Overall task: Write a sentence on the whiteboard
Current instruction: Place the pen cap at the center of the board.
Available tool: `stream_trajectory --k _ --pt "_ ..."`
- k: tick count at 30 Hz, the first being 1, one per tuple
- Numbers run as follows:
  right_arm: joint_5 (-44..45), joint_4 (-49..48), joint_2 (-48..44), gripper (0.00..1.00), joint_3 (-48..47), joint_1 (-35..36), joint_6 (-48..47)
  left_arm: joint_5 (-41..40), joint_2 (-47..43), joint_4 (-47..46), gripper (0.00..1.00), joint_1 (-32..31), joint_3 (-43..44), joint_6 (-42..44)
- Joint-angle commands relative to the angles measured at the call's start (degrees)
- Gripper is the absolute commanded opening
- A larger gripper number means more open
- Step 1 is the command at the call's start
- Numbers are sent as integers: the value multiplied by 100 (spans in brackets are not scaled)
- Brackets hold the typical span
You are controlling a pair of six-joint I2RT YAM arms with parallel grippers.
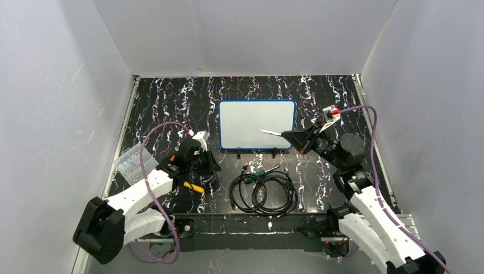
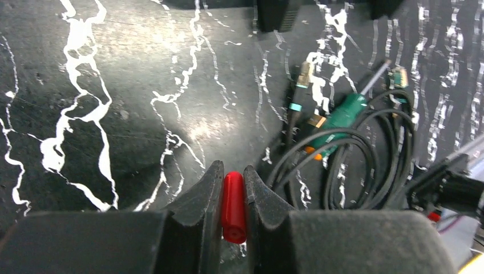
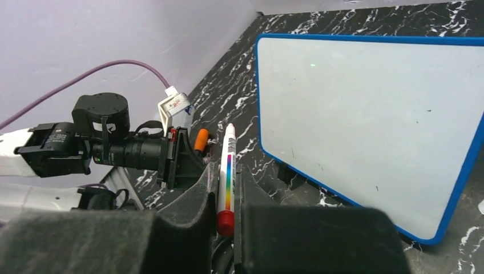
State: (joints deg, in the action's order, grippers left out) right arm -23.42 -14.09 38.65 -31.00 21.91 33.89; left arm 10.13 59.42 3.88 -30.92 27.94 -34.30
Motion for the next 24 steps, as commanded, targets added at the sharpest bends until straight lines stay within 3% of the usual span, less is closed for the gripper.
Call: stream_trajectory --k 1,8,10,13,17,20,24 --pt "557 -41 22 1 43 263 -422 -449 465 -671 9 -75 -79 227" --pt "883 -138 300 1 62 787 -564 -756 1137 -886 14 -134 -17 415" --pt "1018 -110 381 1 53 964 -631 -780 1146 -921 25 -134 -32 409" --pt "1226 -8 557 1 -22 1264 -758 -778 1043 -912 51 -134 -76 341" --pt "1498 150 766 1 -228 1691 -926 -714 599 -533 74 -106 43 148" --pt "1734 173 827 1 -311 1965 -971 -499 147 53 83 39 264 97" --pt "1906 234 878 1 -450 2130 -986 337 -214 887 85 658 835 395"
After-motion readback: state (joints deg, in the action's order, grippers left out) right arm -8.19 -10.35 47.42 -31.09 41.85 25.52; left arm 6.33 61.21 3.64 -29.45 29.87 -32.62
